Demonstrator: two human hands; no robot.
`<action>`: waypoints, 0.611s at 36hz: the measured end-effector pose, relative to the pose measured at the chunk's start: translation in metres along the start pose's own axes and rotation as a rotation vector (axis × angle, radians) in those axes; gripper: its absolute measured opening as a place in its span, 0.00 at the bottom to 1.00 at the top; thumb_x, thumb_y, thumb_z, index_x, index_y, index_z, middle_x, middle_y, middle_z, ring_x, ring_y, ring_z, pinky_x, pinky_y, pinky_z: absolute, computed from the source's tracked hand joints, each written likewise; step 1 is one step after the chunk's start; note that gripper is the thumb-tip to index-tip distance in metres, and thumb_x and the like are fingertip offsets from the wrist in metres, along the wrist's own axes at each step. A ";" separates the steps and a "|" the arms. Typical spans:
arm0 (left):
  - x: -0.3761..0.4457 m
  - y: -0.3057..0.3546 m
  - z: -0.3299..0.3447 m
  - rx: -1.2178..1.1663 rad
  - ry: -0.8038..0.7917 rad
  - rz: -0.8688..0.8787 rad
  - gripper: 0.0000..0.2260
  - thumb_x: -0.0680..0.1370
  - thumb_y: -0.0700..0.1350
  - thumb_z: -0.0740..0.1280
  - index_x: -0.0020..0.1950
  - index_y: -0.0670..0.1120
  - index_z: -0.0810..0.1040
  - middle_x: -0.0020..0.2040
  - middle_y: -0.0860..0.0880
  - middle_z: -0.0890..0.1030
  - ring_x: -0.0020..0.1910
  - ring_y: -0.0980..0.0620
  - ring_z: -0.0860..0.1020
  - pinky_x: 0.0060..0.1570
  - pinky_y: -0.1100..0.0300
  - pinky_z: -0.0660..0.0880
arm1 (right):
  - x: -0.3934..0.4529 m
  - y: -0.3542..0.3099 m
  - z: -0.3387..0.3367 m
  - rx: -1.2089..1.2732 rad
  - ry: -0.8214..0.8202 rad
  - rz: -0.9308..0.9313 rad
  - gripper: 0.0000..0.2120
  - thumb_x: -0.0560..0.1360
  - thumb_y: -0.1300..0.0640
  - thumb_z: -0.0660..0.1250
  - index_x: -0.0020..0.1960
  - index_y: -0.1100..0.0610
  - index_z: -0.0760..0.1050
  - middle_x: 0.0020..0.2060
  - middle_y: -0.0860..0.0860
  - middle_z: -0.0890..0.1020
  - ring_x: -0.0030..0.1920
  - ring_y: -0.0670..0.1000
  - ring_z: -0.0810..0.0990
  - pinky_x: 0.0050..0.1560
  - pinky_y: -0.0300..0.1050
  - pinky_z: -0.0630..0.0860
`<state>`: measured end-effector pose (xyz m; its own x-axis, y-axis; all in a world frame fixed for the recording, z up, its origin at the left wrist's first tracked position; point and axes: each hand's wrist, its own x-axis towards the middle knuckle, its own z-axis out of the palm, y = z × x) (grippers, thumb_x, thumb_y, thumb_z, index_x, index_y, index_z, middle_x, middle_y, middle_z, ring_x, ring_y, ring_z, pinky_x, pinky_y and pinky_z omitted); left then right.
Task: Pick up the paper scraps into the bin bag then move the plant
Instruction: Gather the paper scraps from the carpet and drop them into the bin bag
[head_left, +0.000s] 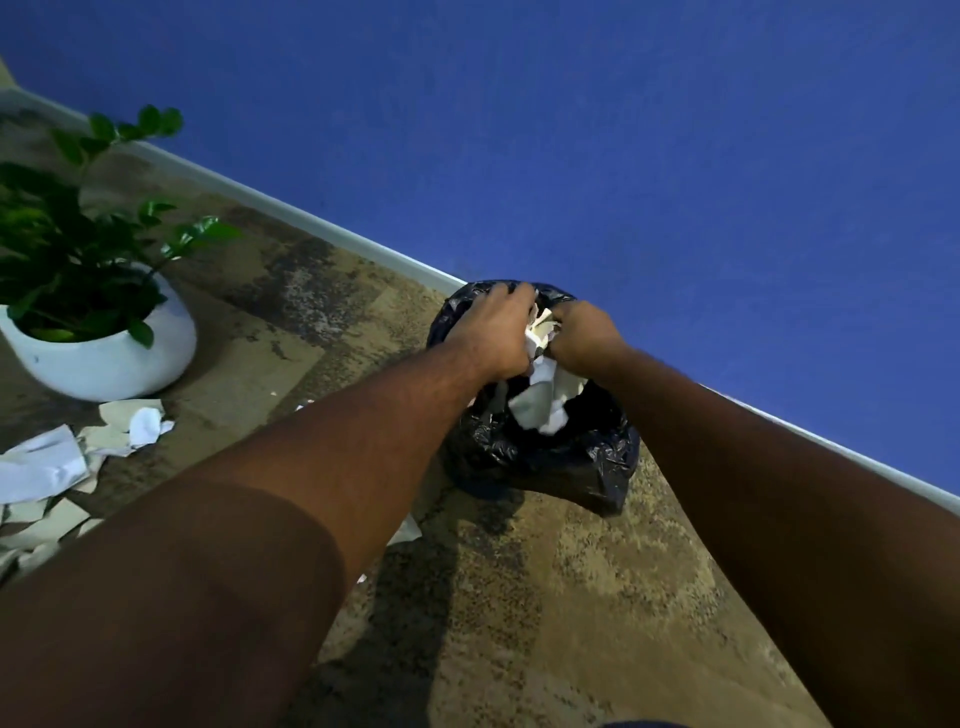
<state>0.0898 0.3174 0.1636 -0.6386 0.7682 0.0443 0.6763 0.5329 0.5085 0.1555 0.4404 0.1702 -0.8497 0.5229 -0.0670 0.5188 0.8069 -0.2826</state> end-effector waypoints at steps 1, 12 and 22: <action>0.000 0.000 -0.001 0.005 -0.007 0.000 0.27 0.71 0.45 0.73 0.67 0.47 0.67 0.63 0.44 0.71 0.61 0.44 0.72 0.59 0.46 0.75 | 0.000 0.001 0.001 -0.009 -0.002 -0.005 0.04 0.73 0.62 0.64 0.47 0.60 0.76 0.47 0.57 0.82 0.49 0.60 0.80 0.43 0.44 0.71; -0.005 -0.009 -0.009 0.158 -0.046 0.031 0.35 0.67 0.44 0.73 0.71 0.55 0.63 0.67 0.47 0.71 0.68 0.43 0.68 0.67 0.43 0.67 | 0.002 0.001 -0.001 -0.027 0.023 0.057 0.13 0.71 0.66 0.61 0.52 0.58 0.78 0.45 0.57 0.81 0.42 0.58 0.77 0.46 0.53 0.80; -0.029 -0.070 -0.031 0.073 0.139 0.002 0.24 0.75 0.50 0.68 0.69 0.48 0.68 0.66 0.45 0.72 0.68 0.42 0.69 0.65 0.44 0.70 | 0.007 -0.078 0.016 -0.012 0.254 -0.161 0.11 0.70 0.66 0.60 0.48 0.58 0.77 0.45 0.58 0.82 0.46 0.61 0.79 0.39 0.47 0.70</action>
<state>0.0500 0.2474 0.1533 -0.6784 0.7155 0.1666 0.6993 0.5595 0.4449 0.1082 0.3769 0.1766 -0.8711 0.4390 0.2200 0.3818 0.8873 -0.2588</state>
